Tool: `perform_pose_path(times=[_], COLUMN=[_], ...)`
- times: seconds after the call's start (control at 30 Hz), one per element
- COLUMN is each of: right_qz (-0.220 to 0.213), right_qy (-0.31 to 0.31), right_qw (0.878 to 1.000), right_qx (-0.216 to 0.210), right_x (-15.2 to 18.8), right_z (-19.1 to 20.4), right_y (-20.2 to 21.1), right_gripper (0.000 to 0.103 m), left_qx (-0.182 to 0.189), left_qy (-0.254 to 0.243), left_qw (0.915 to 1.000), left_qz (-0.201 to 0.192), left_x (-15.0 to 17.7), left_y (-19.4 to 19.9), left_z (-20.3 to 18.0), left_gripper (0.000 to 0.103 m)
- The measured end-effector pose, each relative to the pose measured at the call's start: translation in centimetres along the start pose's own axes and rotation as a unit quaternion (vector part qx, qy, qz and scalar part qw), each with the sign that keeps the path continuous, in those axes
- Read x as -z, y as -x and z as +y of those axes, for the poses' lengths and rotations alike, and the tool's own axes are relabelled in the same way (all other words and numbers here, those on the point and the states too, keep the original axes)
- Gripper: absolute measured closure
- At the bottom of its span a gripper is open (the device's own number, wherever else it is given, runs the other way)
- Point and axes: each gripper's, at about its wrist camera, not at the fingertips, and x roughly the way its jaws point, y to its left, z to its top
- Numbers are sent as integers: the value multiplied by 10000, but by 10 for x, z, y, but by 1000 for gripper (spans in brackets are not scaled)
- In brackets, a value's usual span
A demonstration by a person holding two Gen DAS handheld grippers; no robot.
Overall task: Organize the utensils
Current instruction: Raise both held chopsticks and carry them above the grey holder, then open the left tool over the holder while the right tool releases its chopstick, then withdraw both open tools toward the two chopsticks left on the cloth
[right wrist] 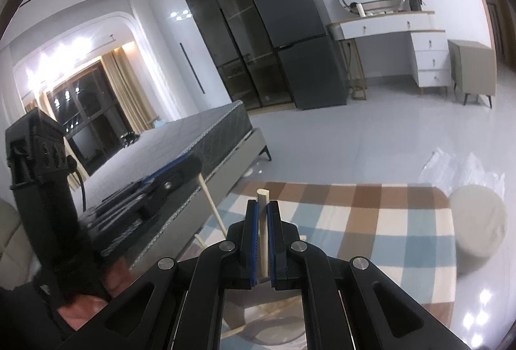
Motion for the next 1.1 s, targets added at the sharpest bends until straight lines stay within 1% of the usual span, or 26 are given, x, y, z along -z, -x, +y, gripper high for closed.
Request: perform_pose_path(times=[0.07, 0.1, 0.13, 0.17, 0.23, 0.27, 0.3, 0.33, 0.37, 0.4, 0.43, 0.5, 0.53, 0.57, 0.6, 0.63, 0.67, 0.7, 0.77, 0.9, 1.0, 1.03, 1.1], right_qz=[56, 68, 82, 104, 145, 154, 133, 59, 20, -39, -105, -196, -231, -266, -299, -347, -385, -429, -532, -608, -687, -705, -731], right_qy=[-68, -98, -116, -122, -182, -212, -238, -278, -315, -354, -351, -294, -282, -298, -326, -364, -392, -415, -423, -382, -385, -411, -438], right_qw=[10000, 9999, 9999, 9999, 9997, 9996, 9996, 9996, 9995, 9994, 9993, 9993, 9993, 9991, 9989, 9986, 9983, 9981, 9974, 9970, 9962, 9959, 9953], right_qx=[-22, -27, -34, -28, -36, -56, -42, 9, 18, -1, 14, 84, 119, 142, 148, 160, 169, 182, 221, 303, 383, 402, 457], right_x=[2, 2, 3, 4, 5, 6, 5, 5, 5, 4, 4, 5, 6, 8, 9, 12, 13, 15, 21, 30, 40, 43, 47], right_z=[-1, -1, -1, 0, -1, -1, -2, -4, -4, -5, -4, -2, 0, 1, 2, 3, 4, 5, 9, 14, 18, 18, 19], right_y=[-3, -3, -3, -3, 0, 2, 6, 14, 19, 27, 35, 50, 56, 64, 70, 80, 87, 93, 108, 127, 140, 144, 148], right_gripper=[98, 98, 98, 95, 95, 93, 92, 85, 77, 75, 74, 70, 65, 62, 60, 56, 50, 48, 42, 38, 31, 27, 24], left_qx=[264, 280, 376, 504, 492, 465, 435, 366, 281, 250, 232, 142, 40, 22, 7, -66, -151, -246, -303, -545, -600, -589, -523], left_qy=[46, 50, 80, 130, 229, 302, 356, 423, 496, 533, 572, 549, 535, 563, 601, 634, 646, 656, 677, 762, 726, 727, 713], left_qw=[9992, 9990, 9981, 9966, 9949, 9946, 9946, 9946, 9947, 9948, 9955, 9963, 9964, 9963, 9960, 9959, 9959, 9959, 9957, 9946, 9947, 9949, 9954], left_qz=[302, 349, 472, 631, 846, 879, 875, 869, 860, 827, 725, 648, 653, 656, 658, 642, 616, 570, 552, 455, 403, 384, 368], left_x=[-1, 0, -1, -1, -3, -5, -5, -6, -9, -8, -11, -11, -13, -13, -14, -14, -13, -12, -10, 0, 7, 10, 14], left_y=[2, 4, 7, 7, 10, 15, 18, 24, 32, 38, 49, 63, 72, 77, 82, 90, 95, 103, 112, 130, 139, 141, 145], left_z=[0, 0, 0, 0, 0, 0, 0, 0, -1, -1, -4, -9, -16, -16, -16, -20, -23, -27, -31, -39, -42, -43, -44], left_gripper=[102, 102, 101, 101, 101, 100, 97, 84, 63, 54, 50, 50, 50, 49, 47, 42, 39, 38, 32, 22, 19, 17, 11])
